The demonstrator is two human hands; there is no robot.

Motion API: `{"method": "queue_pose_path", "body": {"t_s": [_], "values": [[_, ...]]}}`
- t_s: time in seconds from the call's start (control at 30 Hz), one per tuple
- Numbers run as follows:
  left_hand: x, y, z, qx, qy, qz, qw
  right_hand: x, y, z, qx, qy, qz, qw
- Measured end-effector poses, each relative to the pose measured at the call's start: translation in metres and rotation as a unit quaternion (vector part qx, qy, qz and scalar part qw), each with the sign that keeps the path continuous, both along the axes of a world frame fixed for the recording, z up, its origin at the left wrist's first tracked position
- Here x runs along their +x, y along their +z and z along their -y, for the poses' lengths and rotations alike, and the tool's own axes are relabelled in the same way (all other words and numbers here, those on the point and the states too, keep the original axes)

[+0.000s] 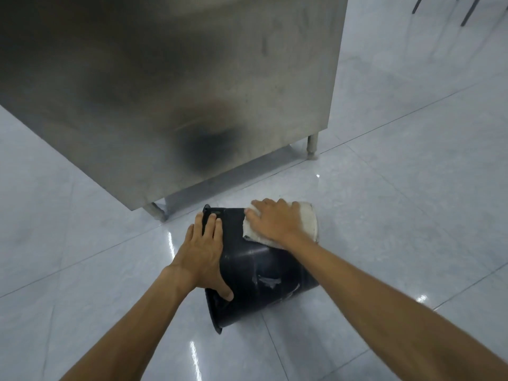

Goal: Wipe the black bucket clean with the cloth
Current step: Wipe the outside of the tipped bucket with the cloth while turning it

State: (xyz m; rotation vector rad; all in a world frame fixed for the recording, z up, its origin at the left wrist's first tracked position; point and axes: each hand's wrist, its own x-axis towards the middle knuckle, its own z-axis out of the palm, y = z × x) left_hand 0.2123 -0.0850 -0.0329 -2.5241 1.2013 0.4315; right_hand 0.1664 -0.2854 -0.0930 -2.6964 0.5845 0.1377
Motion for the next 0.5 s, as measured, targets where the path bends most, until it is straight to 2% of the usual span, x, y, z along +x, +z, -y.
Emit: {"method": "queue_pose_path", "body": {"t_s": [0.1, 0.2, 0.27, 0.37, 0.5], "values": [[0.005, 0.000, 0.002, 0.003, -0.013, 0.007, 1.000, -0.045, -0.016, -0.040, -0.061, 0.003, 0.091, 0.994], [0.008, -0.002, 0.002, 0.001, -0.021, 0.010, 1.000, -0.099, -0.035, -0.085, -0.036, 0.031, 0.164, 0.985], [0.007, -0.002, 0.001, -0.006, -0.029, 0.014, 0.999, -0.095, -0.032, -0.078, -0.035, 0.033, 0.188, 0.981], [0.005, 0.000, 0.000, -0.010, -0.028, 0.004, 1.000, -0.044, -0.011, -0.046, -0.049, 0.020, 0.132, 0.990], [0.002, 0.000, 0.000, -0.016, -0.005, -0.007, 1.000, 0.016, 0.008, 0.004, 0.094, 0.041, -0.018, 0.995]]}}
